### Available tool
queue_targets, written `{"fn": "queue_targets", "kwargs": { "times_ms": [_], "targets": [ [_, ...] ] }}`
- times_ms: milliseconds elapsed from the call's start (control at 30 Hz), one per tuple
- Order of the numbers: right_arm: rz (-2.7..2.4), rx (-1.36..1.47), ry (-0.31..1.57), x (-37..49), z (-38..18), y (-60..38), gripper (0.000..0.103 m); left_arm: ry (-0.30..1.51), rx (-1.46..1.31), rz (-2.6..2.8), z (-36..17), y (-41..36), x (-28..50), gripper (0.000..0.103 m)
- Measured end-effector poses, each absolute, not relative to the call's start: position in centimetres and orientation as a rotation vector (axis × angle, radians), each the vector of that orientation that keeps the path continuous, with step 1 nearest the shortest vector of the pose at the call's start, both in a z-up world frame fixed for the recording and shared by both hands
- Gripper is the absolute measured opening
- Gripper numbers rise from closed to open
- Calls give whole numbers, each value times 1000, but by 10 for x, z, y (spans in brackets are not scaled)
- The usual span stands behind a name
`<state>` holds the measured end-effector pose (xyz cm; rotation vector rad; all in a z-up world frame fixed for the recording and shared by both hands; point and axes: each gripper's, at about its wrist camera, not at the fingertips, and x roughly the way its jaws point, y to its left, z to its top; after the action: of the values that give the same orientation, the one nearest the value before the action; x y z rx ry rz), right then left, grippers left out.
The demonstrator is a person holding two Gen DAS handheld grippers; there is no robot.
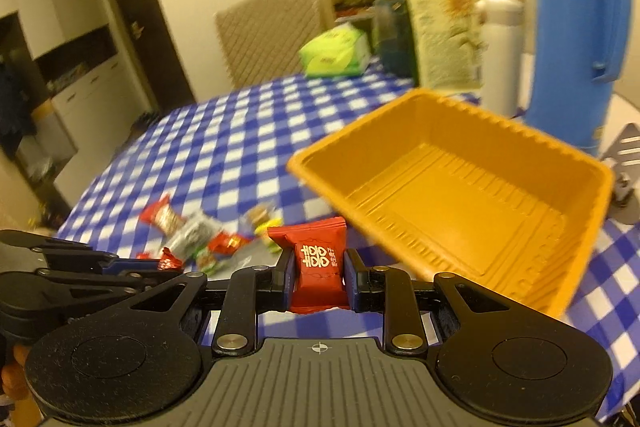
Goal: Organize snacks
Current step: 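Carry the red packet and small red candy in both grippers over the orange tray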
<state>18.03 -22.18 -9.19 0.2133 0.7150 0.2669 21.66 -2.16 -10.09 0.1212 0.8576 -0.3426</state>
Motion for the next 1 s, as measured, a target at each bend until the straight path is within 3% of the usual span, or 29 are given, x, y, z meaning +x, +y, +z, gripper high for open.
{"fn": "queue_targets", "kwargs": {
  "times_ms": [533,1000],
  "targets": [
    [137,212,710,188,-72,-310,26,785,103,-432,-58,-114,247,13],
    [110,237,737,209,-89,-352,26,832,156,-453,-78,-185,289,13]
  ]
}}
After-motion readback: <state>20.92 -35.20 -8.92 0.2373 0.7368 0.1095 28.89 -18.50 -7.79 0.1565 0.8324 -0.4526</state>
